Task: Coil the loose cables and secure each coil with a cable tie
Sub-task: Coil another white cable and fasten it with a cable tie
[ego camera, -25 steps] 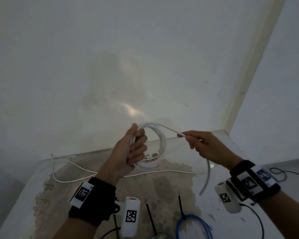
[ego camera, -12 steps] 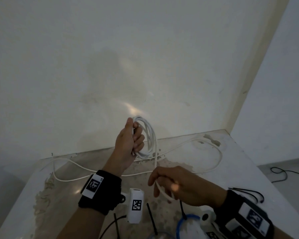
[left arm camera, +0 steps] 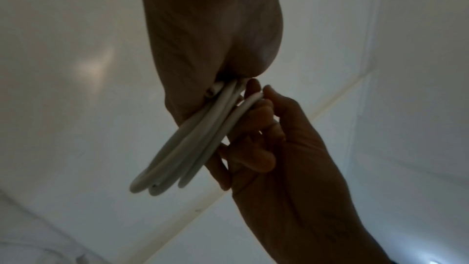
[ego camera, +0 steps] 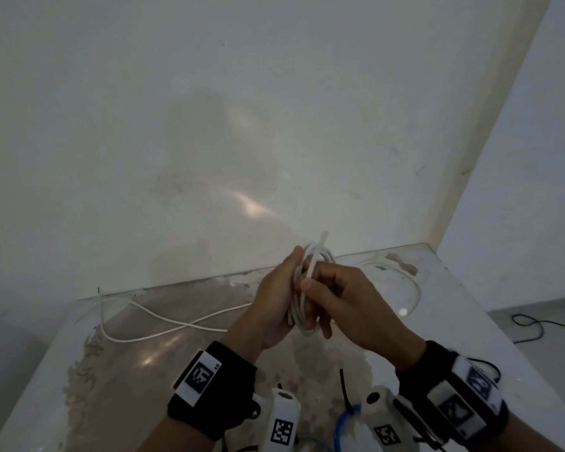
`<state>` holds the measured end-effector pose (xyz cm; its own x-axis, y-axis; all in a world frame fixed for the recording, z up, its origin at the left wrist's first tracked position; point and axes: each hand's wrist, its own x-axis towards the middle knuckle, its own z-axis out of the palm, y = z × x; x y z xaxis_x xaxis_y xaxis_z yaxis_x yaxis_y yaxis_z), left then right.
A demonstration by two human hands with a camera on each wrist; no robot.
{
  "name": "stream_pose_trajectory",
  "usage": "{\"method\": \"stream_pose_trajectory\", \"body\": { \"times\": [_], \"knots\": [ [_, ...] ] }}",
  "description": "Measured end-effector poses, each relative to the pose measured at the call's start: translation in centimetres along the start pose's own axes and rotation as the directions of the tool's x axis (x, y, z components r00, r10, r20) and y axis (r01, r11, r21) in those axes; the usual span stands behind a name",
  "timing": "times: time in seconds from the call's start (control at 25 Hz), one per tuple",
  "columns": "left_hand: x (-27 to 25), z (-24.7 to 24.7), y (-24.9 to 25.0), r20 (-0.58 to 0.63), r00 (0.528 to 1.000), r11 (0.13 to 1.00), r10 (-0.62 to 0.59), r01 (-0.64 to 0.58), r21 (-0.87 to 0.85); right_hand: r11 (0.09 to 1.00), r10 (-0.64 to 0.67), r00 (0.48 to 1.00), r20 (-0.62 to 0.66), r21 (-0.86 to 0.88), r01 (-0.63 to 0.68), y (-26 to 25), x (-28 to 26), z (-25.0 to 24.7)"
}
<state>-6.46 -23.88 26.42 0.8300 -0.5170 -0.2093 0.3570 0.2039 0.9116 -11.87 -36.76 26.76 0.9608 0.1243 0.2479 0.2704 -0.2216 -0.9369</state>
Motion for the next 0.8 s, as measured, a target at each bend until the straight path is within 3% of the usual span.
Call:
{"method": "stream_pose_trajectory", "body": {
  "times": [0.12,0.2,0.44,0.6,0.8],
  "knots": [
    [-0.1,0.8,-0.2,-0.035,0.999,0.976,0.016,-0.008,0.217,0.982,0.167,0.984,-0.063,0.095,-0.161,-0.5,0.4,-1.4],
    [0.2,1.0,-0.2,-0.029,0.999,0.95,-0.022,0.03,0.311,0.977,0.205,0.977,-0.063,0.069,-0.2,-0.4,0.7,-2.6],
    [0.8,-0.1,-0.4,0.137,0.952,0.959,-0.272,0.258,0.115,0.962,0.145,0.933,-0.33,-0.173,-0.211,2.8,0.5,-2.9],
    [0.8,-0.2,-0.7,0.176,0.949,0.956,-0.261,0.23,0.18,0.963,-0.098,0.977,-0.192,-0.267,0.044,3.9,-0.1,-2.7],
    [0.9,0.1,-1.5,0.18,0.967,0.971,-0.179,0.145,0.188,0.964,-0.108,0.982,-0.153,-0.259,0.065,5.1,-0.4,-2.7]
  ]
}}
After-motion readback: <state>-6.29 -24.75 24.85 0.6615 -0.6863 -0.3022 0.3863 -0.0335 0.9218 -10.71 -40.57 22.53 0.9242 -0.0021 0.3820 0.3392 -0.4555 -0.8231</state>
